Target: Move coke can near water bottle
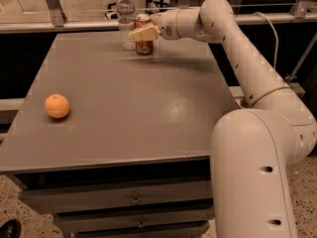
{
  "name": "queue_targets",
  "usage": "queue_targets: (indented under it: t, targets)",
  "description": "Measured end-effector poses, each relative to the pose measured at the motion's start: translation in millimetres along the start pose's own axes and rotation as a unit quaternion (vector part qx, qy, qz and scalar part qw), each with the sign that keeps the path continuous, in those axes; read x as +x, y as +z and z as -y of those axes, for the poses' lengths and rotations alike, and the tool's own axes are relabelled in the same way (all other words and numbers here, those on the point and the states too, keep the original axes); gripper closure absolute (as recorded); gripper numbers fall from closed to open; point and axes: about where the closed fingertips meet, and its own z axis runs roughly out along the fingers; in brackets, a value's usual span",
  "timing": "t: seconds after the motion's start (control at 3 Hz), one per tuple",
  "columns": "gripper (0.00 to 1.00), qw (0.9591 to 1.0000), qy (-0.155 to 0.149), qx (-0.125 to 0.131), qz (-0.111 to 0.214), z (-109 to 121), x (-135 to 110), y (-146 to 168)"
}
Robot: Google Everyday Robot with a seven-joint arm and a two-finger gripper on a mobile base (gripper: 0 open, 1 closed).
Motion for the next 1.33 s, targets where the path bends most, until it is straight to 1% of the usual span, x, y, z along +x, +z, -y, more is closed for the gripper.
queue_targets:
  t: [0.33, 0.67, 1.0, 1.33]
  targets:
    - [0.0, 1.0, -0.001, 0.002, 0.0, 1, 1, 0]
    - [0.0, 0.9999, -0.003, 0.01, -0.004, 7, 3, -8]
    - [0.0, 0.9993, -0.011, 0.034, 0.006, 24, -8, -66]
    - [0.0, 0.9979, -0.013, 0.059, 0.022, 37, -21, -134]
